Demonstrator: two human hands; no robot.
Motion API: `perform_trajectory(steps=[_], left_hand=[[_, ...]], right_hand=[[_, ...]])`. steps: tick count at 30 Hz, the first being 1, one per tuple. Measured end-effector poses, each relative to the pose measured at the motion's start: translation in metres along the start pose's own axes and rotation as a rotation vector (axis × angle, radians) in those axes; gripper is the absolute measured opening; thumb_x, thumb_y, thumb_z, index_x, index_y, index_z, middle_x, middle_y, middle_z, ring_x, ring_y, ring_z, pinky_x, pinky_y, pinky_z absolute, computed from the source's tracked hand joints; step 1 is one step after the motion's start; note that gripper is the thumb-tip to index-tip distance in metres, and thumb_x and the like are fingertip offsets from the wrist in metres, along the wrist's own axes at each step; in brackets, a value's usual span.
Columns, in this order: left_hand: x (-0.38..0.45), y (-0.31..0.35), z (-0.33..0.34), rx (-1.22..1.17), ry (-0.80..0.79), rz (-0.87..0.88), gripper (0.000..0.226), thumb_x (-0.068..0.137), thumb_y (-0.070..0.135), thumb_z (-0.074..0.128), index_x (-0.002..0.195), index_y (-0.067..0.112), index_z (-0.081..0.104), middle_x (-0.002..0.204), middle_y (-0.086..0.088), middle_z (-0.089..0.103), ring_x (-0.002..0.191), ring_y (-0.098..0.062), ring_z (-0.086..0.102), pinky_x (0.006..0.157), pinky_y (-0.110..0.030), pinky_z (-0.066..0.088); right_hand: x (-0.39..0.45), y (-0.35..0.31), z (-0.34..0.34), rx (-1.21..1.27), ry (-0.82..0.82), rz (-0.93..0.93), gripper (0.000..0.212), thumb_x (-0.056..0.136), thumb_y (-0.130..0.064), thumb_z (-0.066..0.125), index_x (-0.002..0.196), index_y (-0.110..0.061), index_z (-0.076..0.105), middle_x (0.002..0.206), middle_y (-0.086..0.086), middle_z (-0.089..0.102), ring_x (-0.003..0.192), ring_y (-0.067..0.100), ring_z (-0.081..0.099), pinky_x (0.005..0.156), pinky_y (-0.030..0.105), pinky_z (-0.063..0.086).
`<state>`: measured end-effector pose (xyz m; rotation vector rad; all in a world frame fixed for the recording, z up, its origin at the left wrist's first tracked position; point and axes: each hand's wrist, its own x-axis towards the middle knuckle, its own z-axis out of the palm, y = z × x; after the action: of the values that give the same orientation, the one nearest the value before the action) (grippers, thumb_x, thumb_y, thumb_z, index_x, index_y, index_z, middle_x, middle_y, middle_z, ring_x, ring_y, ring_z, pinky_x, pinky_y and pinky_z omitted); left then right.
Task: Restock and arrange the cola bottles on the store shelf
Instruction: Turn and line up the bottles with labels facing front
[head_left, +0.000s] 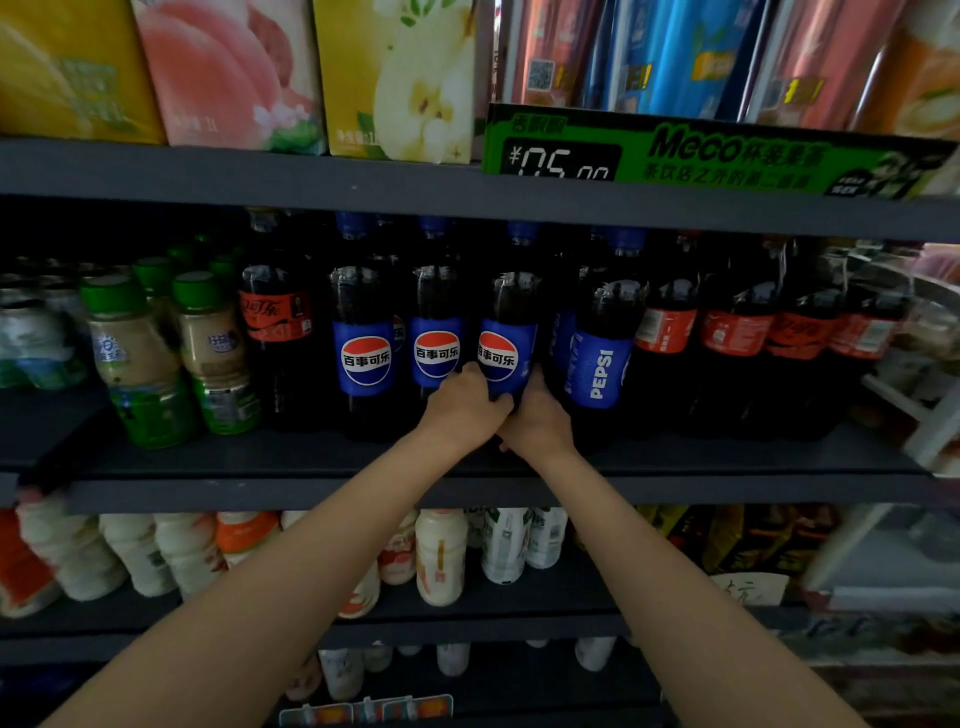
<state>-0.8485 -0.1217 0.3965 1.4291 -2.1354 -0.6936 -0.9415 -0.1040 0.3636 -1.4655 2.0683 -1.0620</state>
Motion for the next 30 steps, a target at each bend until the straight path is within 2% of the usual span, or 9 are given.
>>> perform_trajectory(steps=[3, 5, 9, 14, 18, 24, 30], left_hand=[[0.001, -0.002, -0.001, -0.007, -0.002, 0.008, 0.038, 0.090, 0.025, 0.053, 0.120, 0.002, 0.046, 0.121, -0.016, 0.056, 0.111, -0.029, 0.054, 0.092, -0.038, 0.047], [0.001, -0.003, -0.002, -0.003, 0.006, 0.018, 0.037, 0.090, 0.023, 0.053, 0.120, 0.002, 0.045, 0.119, -0.015, 0.056, 0.110, -0.029, 0.054, 0.090, -0.037, 0.046], [0.001, -0.005, -0.003, -0.002, 0.000, 0.029, 0.037, 0.091, 0.021, 0.052, 0.121, 0.002, 0.044, 0.119, -0.016, 0.056, 0.111, -0.029, 0.053, 0.089, -0.038, 0.046], [0.001, -0.007, -0.003, -0.006, -0.021, 0.042, 0.041, 0.091, 0.021, 0.053, 0.126, 0.002, 0.042, 0.126, -0.016, 0.053, 0.116, -0.028, 0.051, 0.095, -0.037, 0.045], [0.000, -0.010, -0.004, -0.012, -0.031, 0.039, 0.044, 0.091, 0.020, 0.053, 0.129, 0.000, 0.041, 0.130, -0.017, 0.050, 0.118, -0.028, 0.050, 0.096, -0.035, 0.044], [0.000, -0.012, -0.003, -0.027, -0.029, 0.044, 0.044, 0.091, 0.019, 0.053, 0.129, -0.001, 0.042, 0.130, -0.017, 0.051, 0.117, -0.028, 0.051, 0.096, -0.035, 0.044], [0.002, -0.009, -0.002, -0.004, -0.020, 0.030, 0.044, 0.092, 0.021, 0.051, 0.128, -0.002, 0.041, 0.129, -0.018, 0.050, 0.117, -0.029, 0.050, 0.095, -0.036, 0.044]], right_hand=[[0.000, 0.002, -0.001, 0.034, -0.010, 0.003, 0.079, 0.077, -0.031, 0.068, 0.142, -0.025, 0.024, 0.126, 0.009, 0.059, 0.104, 0.032, 0.063, 0.087, 0.044, 0.054], [0.000, 0.003, -0.002, 0.047, -0.006, 0.001, 0.072, 0.080, -0.027, 0.068, 0.140, -0.019, 0.030, 0.130, 0.010, 0.056, 0.114, 0.029, 0.057, 0.092, 0.036, 0.049], [0.002, 0.006, -0.001, 0.072, 0.000, -0.001, 0.062, 0.083, -0.024, 0.066, 0.135, -0.015, 0.034, 0.132, 0.009, 0.054, 0.118, 0.027, 0.053, 0.088, 0.030, 0.043], [0.002, 0.007, 0.002, 0.085, 0.017, -0.002, 0.065, 0.084, -0.023, 0.064, 0.139, -0.016, 0.030, 0.139, 0.008, 0.047, 0.123, 0.027, 0.049, 0.094, 0.033, 0.043], [0.009, 0.004, 0.000, 0.067, -0.021, 0.050, 0.070, 0.083, -0.022, 0.063, 0.142, -0.017, 0.025, 0.137, 0.010, 0.050, 0.122, 0.028, 0.051, 0.097, 0.036, 0.044], [0.008, 0.001, 0.003, 0.104, 0.011, 0.059, 0.060, 0.084, -0.016, 0.062, 0.136, -0.014, 0.032, 0.131, 0.012, 0.054, 0.119, 0.029, 0.053, 0.094, 0.038, 0.046], [0.006, 0.004, 0.005, 0.118, 0.015, 0.049, 0.061, 0.084, -0.019, 0.062, 0.137, -0.015, 0.032, 0.135, 0.010, 0.051, 0.121, 0.028, 0.051, 0.097, 0.039, 0.046]])
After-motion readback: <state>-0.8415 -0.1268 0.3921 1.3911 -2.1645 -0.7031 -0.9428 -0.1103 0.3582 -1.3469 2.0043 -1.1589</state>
